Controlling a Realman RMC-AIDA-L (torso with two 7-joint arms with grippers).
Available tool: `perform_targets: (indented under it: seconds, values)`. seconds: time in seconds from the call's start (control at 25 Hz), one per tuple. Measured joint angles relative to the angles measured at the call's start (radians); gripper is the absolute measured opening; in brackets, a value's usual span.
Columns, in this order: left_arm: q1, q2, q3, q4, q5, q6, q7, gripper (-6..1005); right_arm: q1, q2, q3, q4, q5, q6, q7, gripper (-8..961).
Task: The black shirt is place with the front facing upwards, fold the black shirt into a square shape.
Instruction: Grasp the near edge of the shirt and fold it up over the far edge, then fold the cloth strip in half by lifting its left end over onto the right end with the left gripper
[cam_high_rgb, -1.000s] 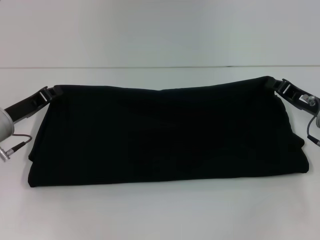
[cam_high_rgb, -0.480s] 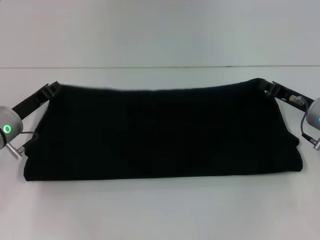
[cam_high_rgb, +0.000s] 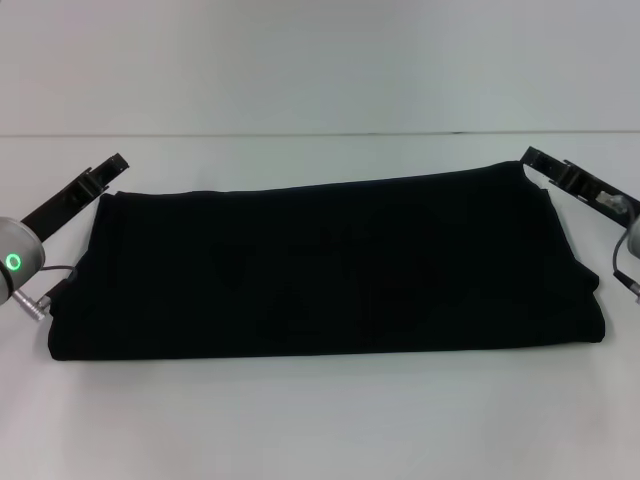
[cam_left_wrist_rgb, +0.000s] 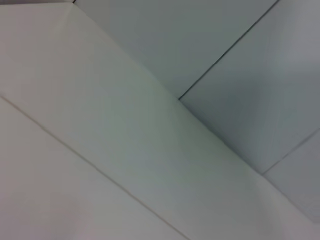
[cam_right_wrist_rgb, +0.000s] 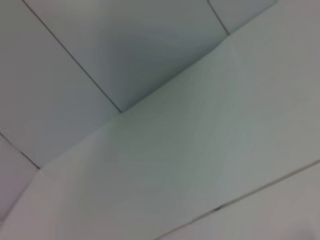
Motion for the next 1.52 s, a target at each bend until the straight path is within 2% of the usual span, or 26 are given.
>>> perform_targets:
  seconds: [0.12, 0.16, 0.2, 0.24, 0.36, 0.44, 0.56, 0.68, 0.84, 1.08, 1.4, 1.52]
  values:
    - [0.024, 0.020, 0.004, -0.001, 0.004, 0.104, -0.009, 540, -0.038, -0.003, -0.005, -0.027, 0.004, -0.133, -0.016, 541]
    - [0.037, 0.030, 0.004, -0.001, 0.006, 0.157, -0.018, 574, -0.052, -0.004, -0.011, -0.039, 0.000, -0.191, -0.034, 577]
    - [0.062, 0.049, 0.006, -0.001, 0.008, 0.246, -0.050, 588, -0.069, -0.006, -0.021, -0.051, -0.007, -0.262, -0.063, 613]
    - [0.062, 0.049, 0.006, -0.001, 0.008, 0.246, -0.050, 603, -0.085, -0.008, -0.039, -0.063, -0.015, -0.336, -0.096, 649]
    - [0.119, 0.095, 0.036, 0.000, 0.009, 0.388, -0.133, 646, -0.135, -0.011, -0.115, -0.096, -0.029, -0.509, -0.217, 784]
    - [0.160, 0.132, 0.099, 0.003, 0.011, 0.476, -0.222, 675, -0.166, -0.009, -0.174, -0.111, -0.033, -0.589, -0.292, 874]
    - [0.214, 0.179, 0.201, 0.007, 0.011, 0.561, -0.371, 718, -0.206, -0.006, -0.251, -0.120, -0.035, -0.646, -0.363, 886]
    - [0.264, 0.206, 0.265, 0.029, 0.037, 0.620, -0.560, 778, -0.227, -0.004, -0.305, -0.108, -0.035, -0.655, -0.436, 899]
    - [0.328, 0.211, 0.267, 0.111, 0.146, 0.708, -0.753, 856, -0.236, -0.001, -0.366, -0.073, -0.035, -0.648, -0.529, 907]
    - [0.393, 0.196, 0.266, 0.165, 0.169, 0.746, -0.866, 886, -0.237, 0.001, -0.390, -0.036, -0.035, -0.613, -0.569, 907]
    - [0.375, 0.175, 0.269, 0.152, 0.240, 0.650, -0.885, 886, -0.234, 0.003, -0.391, -0.031, -0.033, -0.581, -0.571, 908]
    - [0.370, 0.175, 0.275, 0.152, 0.244, 0.618, -0.902, 887, -0.235, 0.003, -0.387, -0.025, -0.031, -0.579, -0.571, 908]
